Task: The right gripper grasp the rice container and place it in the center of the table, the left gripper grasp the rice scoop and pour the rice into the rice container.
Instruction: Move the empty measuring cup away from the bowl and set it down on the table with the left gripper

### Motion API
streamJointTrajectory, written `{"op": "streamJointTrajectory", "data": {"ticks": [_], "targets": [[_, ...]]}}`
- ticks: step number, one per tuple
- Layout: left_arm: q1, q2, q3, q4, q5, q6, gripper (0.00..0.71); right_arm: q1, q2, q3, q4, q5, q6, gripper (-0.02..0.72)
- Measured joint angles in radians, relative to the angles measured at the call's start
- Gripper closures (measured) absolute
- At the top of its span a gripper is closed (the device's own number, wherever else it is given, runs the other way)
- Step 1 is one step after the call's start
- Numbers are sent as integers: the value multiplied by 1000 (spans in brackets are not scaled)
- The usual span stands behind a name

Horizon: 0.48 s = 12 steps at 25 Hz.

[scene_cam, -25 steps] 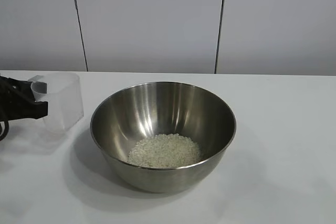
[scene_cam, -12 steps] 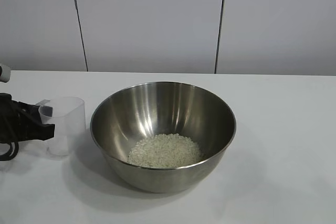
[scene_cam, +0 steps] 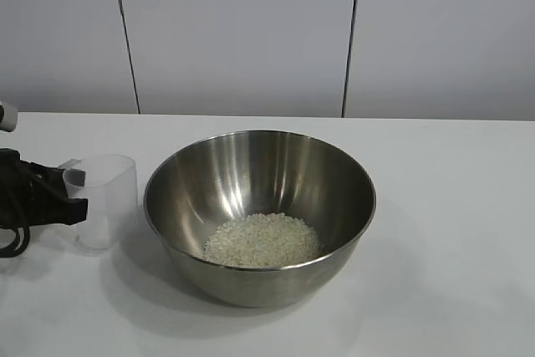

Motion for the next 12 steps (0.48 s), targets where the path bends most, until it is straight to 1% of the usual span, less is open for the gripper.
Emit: {"op": "streamJointTrajectory", "data": {"ticks": [2, 4, 7, 9, 12], "targets": [[0, 0, 0, 5, 0, 0, 678, 0, 0, 0, 0, 0, 0, 64], [0, 0, 0, 19, -1, 0, 602, 0, 0, 0, 0, 0, 0, 64], [0, 0, 0, 54, -1, 0, 399, 0, 0, 0, 0, 0, 0, 64], [0, 0, 9, 69, -2, 0, 313, 0, 0, 0, 0, 0, 0, 64], [0, 0, 52, 50, -3, -1, 258, 0, 0, 0, 0, 0, 0, 64]]}}
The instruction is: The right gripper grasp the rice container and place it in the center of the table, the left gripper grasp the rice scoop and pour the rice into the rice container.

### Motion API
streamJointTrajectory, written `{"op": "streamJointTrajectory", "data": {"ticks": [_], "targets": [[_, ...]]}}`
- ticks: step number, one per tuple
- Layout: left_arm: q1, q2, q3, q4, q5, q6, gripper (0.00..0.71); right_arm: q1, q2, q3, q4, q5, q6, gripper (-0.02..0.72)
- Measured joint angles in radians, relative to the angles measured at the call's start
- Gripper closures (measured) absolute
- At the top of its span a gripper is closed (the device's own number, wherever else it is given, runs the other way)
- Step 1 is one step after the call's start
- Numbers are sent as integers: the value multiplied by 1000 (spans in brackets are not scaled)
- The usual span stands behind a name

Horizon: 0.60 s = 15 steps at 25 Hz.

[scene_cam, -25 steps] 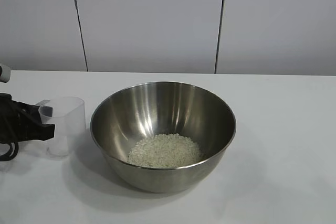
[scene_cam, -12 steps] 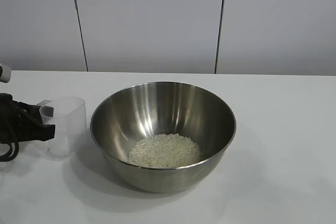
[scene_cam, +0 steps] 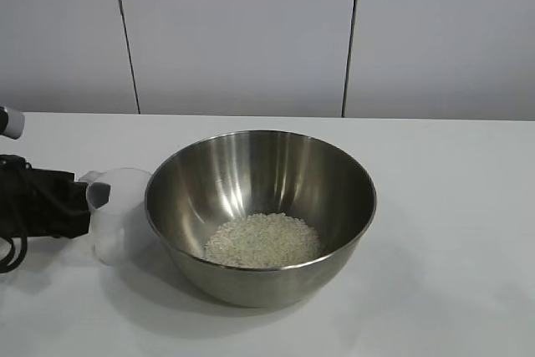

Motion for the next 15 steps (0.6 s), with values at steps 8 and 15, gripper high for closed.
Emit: {"op": "streamJointTrajectory", "data": {"ticks": [8, 15], "targets": [[0, -6, 131, -98, 1, 2, 78, 0, 0, 0, 0, 0, 0, 64], [0, -192, 197, -107, 11, 45, 61, 0, 0, 0, 0, 0, 0, 64]]}}
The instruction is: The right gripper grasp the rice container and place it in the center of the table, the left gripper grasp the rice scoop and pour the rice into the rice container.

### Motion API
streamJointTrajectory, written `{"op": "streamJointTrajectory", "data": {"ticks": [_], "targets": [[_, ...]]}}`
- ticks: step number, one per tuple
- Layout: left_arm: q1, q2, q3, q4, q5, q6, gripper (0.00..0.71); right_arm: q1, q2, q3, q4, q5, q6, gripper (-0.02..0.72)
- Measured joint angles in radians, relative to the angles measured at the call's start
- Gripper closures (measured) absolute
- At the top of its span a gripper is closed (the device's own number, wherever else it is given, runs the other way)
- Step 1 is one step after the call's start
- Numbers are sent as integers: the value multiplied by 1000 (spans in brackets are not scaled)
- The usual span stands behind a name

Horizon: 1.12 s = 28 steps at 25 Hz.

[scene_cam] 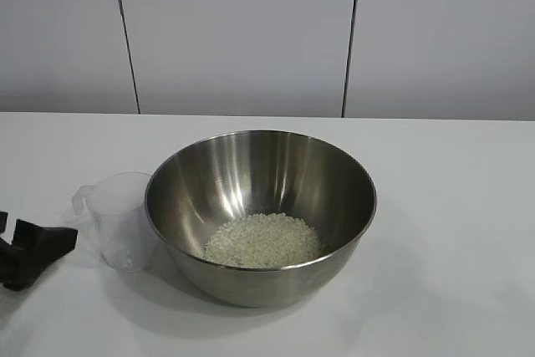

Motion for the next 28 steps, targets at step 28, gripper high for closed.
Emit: {"op": "streamJointTrajectory", "data": {"ticks": [28], "targets": [[384, -502, -899, -605, 1560, 595, 102, 0, 0, 0, 0, 0, 0, 64]]}}
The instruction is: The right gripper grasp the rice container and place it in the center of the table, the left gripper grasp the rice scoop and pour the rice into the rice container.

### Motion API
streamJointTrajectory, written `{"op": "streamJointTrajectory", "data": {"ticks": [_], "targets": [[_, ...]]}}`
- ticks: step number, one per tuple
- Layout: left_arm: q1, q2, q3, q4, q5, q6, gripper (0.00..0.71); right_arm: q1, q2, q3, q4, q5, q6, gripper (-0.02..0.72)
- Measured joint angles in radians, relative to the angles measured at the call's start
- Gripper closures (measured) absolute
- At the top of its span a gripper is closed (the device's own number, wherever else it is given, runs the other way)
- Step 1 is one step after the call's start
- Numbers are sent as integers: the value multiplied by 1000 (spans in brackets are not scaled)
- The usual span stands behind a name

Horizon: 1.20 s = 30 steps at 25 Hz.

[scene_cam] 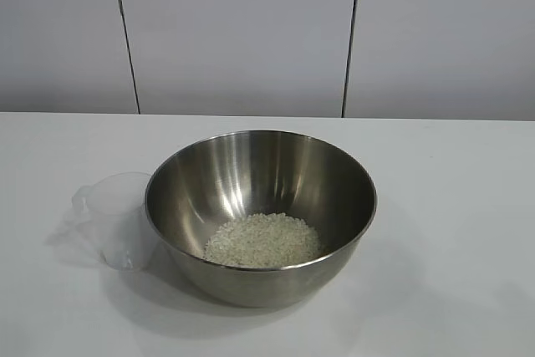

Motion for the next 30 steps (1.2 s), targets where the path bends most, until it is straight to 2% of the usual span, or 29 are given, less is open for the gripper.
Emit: {"op": "streamJointTrajectory", "data": {"ticks": [3, 5, 6, 8, 15, 19, 22, 24, 30], "targets": [[127, -14, -10, -172, 37, 243, 105, 0, 0, 0, 0, 0, 0, 64], [194, -32, -10, -213, 45, 281, 105, 0, 0, 0, 0, 0, 0, 64], [212, -43, -11, -220, 47, 283, 105, 0, 0, 0, 0, 0, 0, 64], [231, -63, -14, -227, 55, 275, 105, 0, 0, 0, 0, 0, 0, 64], [229, -129, -14, -265, 183, 149, 105, 0, 0, 0, 0, 0, 0, 64], [203, -233, -14, -253, 218, 106, 105, 0, 0, 0, 0, 0, 0, 64], [161, -330, -14, -218, 246, 32, 105, 0, 0, 0, 0, 0, 0, 64], [113, -395, -14, -165, 268, -39, 105, 0, 0, 0, 0, 0, 0, 64], [-98, -570, 5, 91, 362, -284, 105, 0, 0, 0, 0, 0, 0, 64]]}}
